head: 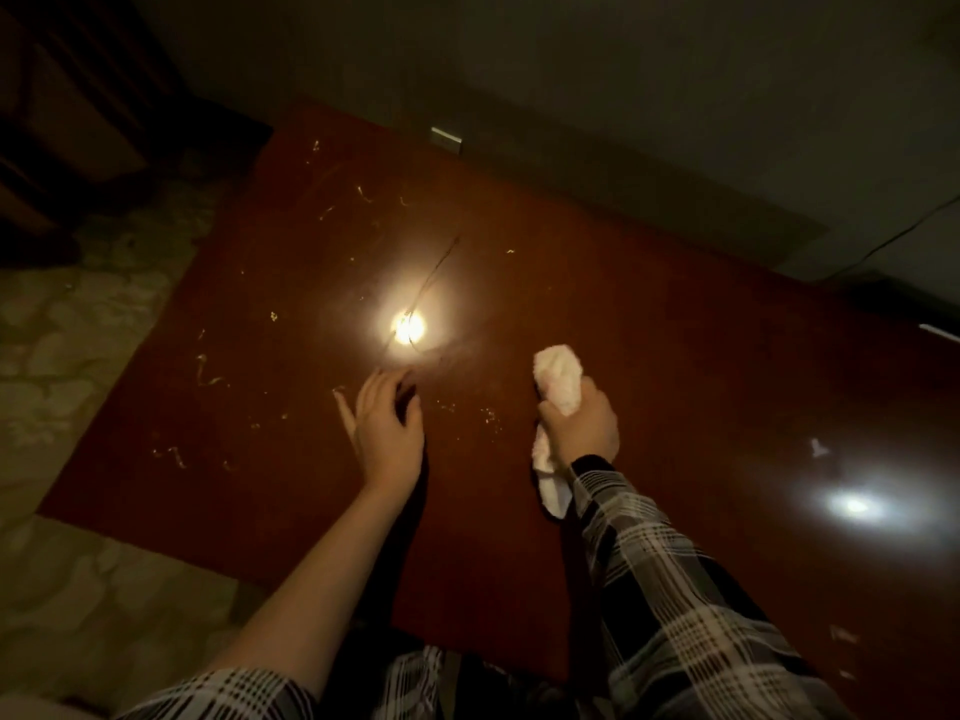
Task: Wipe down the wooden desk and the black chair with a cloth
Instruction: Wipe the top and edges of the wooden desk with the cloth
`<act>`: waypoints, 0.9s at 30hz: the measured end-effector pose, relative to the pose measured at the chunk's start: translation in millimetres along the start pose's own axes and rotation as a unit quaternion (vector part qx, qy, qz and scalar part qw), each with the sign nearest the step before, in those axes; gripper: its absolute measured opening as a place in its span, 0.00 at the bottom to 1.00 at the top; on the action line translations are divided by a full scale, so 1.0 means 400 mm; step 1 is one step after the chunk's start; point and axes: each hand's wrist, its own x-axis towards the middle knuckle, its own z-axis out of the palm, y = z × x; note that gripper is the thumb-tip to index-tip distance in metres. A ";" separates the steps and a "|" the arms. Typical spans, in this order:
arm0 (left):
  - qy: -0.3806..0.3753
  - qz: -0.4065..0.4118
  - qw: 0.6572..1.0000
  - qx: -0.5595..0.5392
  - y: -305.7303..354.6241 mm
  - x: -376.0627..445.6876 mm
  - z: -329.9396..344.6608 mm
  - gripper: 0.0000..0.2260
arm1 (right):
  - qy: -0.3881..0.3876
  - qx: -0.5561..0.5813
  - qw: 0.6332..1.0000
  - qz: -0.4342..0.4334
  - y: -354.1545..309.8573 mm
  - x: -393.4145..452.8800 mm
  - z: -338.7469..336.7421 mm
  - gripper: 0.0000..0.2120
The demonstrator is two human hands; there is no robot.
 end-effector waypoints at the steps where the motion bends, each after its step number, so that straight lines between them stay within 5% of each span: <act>1: -0.001 -0.005 1.000 0.008 -0.006 -0.004 -0.006 0.16 | 0.003 -0.045 0.999 -0.009 -0.003 -0.014 0.017 0.23; 9: 0.026 -0.015 0.997 0.071 -0.079 -0.043 -0.071 0.22 | -0.010 -0.132 0.989 -0.070 -0.099 -0.130 0.131 0.26; 13: 0.025 -0.056 0.993 0.105 -0.120 -0.065 -0.100 0.25 | -0.083 -0.122 0.977 -0.156 -0.123 -0.178 0.150 0.26; 16: 0.008 -0.087 0.985 0.148 -0.140 -0.077 -0.115 0.27 | -0.153 0.015 0.976 -0.157 -0.125 -0.190 0.136 0.25; 19: 0.002 -0.101 0.982 0.159 -0.154 -0.093 -0.129 0.29 | -0.061 0.119 0.987 -0.087 -0.105 -0.179 0.103 0.22; 27: 0.039 -0.187 0.971 0.142 -0.223 -0.132 -0.173 0.34 | 0.009 -0.106 0.993 -0.057 -0.100 -0.189 0.151 0.22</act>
